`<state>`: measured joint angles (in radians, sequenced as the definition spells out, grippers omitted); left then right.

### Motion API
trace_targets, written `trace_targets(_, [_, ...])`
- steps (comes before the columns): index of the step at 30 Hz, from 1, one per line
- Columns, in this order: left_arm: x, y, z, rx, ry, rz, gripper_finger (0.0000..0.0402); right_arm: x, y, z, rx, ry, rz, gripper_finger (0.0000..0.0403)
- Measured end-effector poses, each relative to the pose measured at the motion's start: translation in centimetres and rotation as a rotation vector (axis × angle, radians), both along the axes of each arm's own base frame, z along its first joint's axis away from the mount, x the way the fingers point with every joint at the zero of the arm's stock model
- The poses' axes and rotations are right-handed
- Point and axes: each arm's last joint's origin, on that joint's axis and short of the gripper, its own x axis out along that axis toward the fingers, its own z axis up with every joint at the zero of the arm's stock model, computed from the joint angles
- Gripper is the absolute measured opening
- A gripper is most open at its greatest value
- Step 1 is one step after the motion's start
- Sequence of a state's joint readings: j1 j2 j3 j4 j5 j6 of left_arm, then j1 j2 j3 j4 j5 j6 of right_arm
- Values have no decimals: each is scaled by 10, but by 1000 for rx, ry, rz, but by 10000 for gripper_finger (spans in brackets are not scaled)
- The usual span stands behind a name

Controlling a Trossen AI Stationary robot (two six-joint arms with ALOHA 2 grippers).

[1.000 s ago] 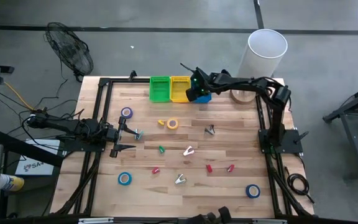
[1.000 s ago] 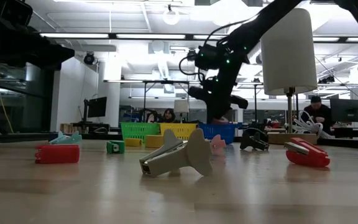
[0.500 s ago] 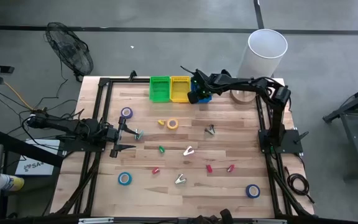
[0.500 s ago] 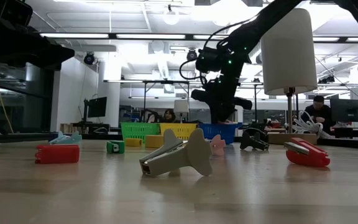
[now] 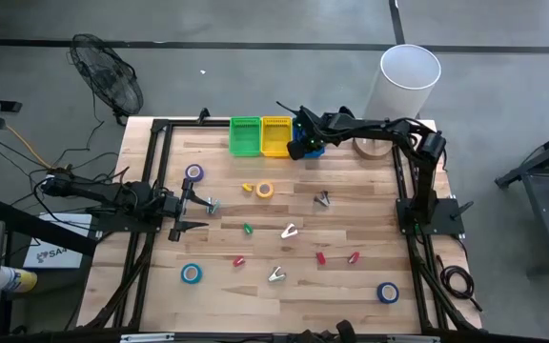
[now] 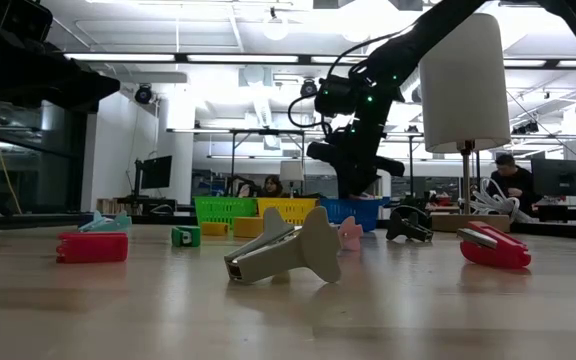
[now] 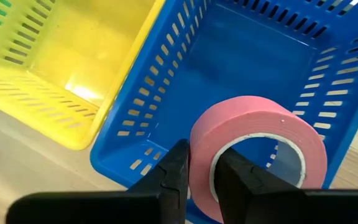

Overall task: Pick and place Stapler, Stapler remover, tape
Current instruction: Put the pink tape into the blue bin

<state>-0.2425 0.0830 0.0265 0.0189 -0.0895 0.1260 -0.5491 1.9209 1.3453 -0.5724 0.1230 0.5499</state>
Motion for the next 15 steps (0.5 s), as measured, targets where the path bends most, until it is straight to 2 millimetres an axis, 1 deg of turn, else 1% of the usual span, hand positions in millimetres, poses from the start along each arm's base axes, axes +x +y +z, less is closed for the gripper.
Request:
trace_targets(7, [0, 0, 0, 0, 0, 0, 259, 0, 0, 0, 11, -7, 6, 60])
trace_targets(15, [0, 0, 0, 0, 0, 0, 259, -1, 1, 0, 21, 4, 7, 106])
